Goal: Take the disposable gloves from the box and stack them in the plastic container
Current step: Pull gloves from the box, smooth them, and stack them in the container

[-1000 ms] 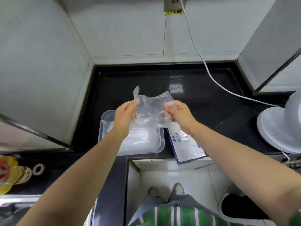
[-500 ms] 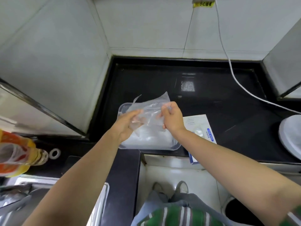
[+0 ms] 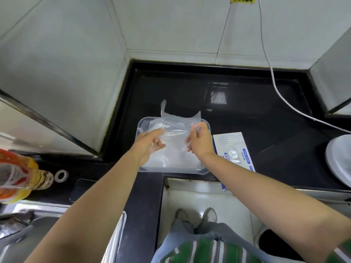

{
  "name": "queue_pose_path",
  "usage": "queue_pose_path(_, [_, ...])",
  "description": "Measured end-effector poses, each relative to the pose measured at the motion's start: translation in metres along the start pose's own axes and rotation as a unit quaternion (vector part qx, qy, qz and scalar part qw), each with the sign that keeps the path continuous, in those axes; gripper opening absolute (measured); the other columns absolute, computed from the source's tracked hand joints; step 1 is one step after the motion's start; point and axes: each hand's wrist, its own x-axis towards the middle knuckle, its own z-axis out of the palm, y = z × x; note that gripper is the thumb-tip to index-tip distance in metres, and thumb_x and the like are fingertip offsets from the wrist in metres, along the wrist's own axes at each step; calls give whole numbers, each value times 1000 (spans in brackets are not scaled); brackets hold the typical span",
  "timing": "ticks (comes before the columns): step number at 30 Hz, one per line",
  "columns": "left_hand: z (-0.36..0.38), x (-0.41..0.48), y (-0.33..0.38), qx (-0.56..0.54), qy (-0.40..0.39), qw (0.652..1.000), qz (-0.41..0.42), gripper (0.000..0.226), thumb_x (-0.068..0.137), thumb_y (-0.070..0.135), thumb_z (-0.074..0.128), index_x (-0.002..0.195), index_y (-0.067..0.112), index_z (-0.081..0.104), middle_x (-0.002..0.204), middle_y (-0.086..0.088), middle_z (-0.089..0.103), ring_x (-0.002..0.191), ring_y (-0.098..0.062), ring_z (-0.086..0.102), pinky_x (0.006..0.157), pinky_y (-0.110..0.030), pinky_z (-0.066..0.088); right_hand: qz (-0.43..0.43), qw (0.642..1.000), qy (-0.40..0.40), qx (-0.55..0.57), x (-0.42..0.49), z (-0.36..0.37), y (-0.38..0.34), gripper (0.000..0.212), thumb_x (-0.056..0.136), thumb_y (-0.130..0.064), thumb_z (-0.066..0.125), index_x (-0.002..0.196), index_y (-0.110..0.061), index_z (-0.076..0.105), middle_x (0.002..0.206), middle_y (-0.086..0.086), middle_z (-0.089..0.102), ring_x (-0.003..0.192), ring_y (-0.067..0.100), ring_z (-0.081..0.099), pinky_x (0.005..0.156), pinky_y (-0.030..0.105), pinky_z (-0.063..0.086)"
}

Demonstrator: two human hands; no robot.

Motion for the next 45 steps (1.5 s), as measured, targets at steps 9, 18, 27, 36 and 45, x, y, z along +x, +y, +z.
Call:
queue_pose_path(9, [22,14,-19,350,136,926,51,41,89,14,68,128,14,54,107,-5,60,80,-22,68,72,-30,59,-12,989,-15,-148,5,1,9,55,89,7,57,134,-13,33,116,0,46,98,15,50,76,20,42])
queue_pose_path(18, [29,20,-29,451,142,881,6,38,88,25,69,118,13,49,108,-11,67,80,-24,71,63,-26,51,-171,927,-112,-314,8,11,13,39,91,1,56,125,-16,53,124,10,52,100,28,60,86,37,52])
queue_pose_path(27, [22,6,-14,567,164,798,123,32,91,15,64,120,13,51,113,-9,62,91,-22,59,69,-24,45,39,819,-256,-512,33,21,44,82,97,-8,53,157,-32,3,159,14,4,135,37,39,107,39,42])
queue_pose_path(36, [49,-3,-12,676,62,708,196,41,90,44,59,121,18,53,111,-2,59,98,-20,58,71,-26,40,52,786,-303,-536,38,19,45,102,88,1,61,157,-35,-6,158,12,0,127,35,46,85,34,50])
queue_pose_path(45, [37,11,-7,834,76,546,14,34,93,15,56,127,8,55,123,-12,55,110,-26,56,78,-28,46,53,752,-319,-574,37,17,36,96,84,-10,73,157,-18,11,152,14,11,116,30,52,98,34,50])
